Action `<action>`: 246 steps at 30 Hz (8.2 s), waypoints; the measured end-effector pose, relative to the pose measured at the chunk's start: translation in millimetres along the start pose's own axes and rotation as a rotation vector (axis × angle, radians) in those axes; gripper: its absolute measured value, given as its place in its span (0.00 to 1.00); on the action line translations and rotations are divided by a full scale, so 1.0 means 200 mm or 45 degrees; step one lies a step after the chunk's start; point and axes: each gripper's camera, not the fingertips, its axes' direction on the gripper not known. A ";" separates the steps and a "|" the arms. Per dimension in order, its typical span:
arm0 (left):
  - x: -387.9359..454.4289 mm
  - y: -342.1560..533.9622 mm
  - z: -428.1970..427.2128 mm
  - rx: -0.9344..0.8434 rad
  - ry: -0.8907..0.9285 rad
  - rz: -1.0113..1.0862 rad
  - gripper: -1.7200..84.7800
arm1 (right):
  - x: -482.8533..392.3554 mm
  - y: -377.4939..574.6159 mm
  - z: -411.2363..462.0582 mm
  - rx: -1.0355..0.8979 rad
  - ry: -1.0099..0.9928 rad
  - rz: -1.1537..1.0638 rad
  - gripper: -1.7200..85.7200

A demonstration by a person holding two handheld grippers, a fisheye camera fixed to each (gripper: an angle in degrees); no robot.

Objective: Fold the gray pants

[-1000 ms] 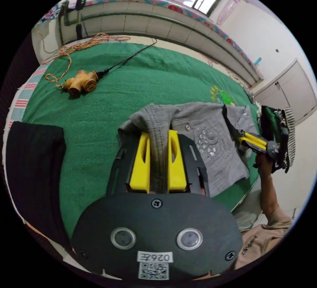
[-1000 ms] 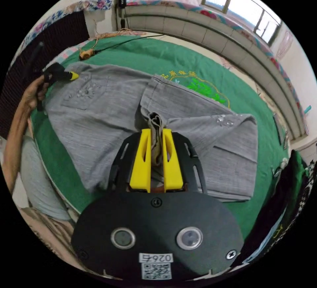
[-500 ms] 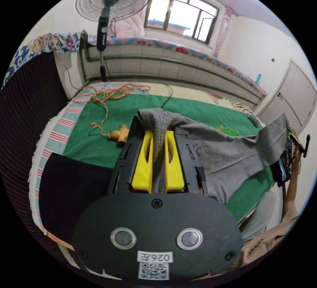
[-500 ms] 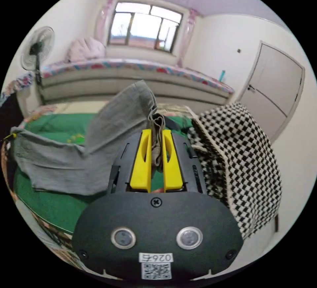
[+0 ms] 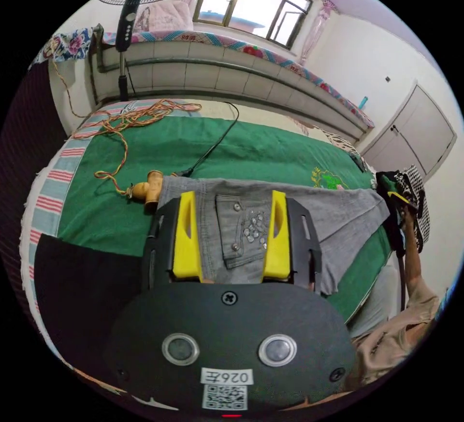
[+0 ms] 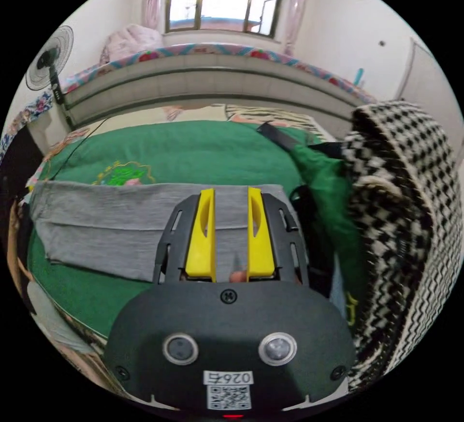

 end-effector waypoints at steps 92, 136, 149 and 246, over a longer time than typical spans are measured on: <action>-0.47 -0.12 0.32 -0.365 0.053 -0.034 0.27 | 0.12 -0.02 0.40 -0.258 0.053 -0.115 0.13; 0.11 0.48 -1.38 0.504 0.239 0.101 0.01 | 0.23 0.43 0.09 0.261 0.416 0.014 0.01; -0.03 1.78 -2.36 1.066 0.540 -0.108 0.02 | 0.89 2.04 -0.78 0.584 -0.070 0.391 0.02; 0.41 -0.20 0.34 -0.091 0.359 0.175 0.10 | 0.56 0.32 0.68 -0.138 -0.153 0.673 0.11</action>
